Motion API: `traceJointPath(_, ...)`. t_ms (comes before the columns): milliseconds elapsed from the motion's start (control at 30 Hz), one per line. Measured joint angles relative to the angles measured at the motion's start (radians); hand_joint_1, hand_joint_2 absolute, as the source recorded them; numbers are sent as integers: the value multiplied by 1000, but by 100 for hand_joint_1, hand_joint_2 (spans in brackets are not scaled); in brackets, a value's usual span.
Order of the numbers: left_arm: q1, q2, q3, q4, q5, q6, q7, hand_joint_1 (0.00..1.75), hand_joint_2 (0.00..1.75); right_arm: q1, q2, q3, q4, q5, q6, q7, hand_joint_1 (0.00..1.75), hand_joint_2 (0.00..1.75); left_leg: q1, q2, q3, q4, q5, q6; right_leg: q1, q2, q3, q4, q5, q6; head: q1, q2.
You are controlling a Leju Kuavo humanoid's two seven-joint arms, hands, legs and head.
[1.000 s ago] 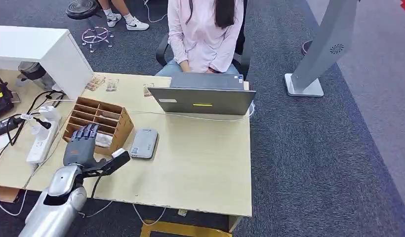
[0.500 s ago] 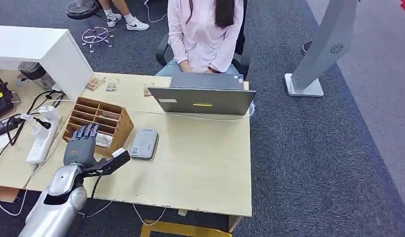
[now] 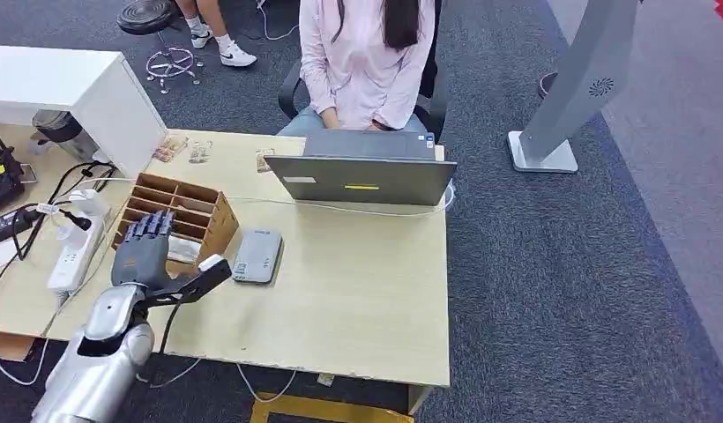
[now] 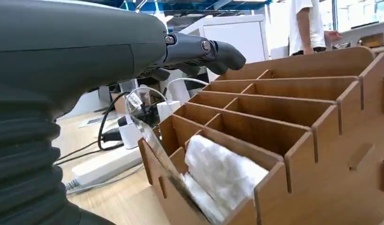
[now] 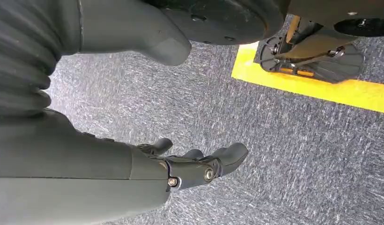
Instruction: Pass the card to the sensor for recognition and then transmit it.
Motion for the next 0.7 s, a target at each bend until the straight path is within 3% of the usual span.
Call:
traceJointPath(533,-15,5,0,0,0,-1,0,0,175,-1,0,2,0,-3,0,0,0,175,0,0,0,0,0,0,0,0,0,0,0,0,0,0)
traceJointPath(567,-15,5,0,0,0,-1,0,117,175,-1,0,2,0,-3,0,0,0,175,0,0,0,0,0,0,0,0,0,0,0,0,0,0)
traceJointPath(600,-15,5,0,1,0,-1,0,175,175,-1,0,2,0,-3,0,0,0,175,0,0,0,0,0,0,0,0,0,0,0,0,0,0)
traceJointPath(700,-15,5,0,6,7,-4,-3,175,175,-1,0,3,0,-4,0,0,0,175,0,0,0,0,0,0,0,0,0,0,0,0,0,0)
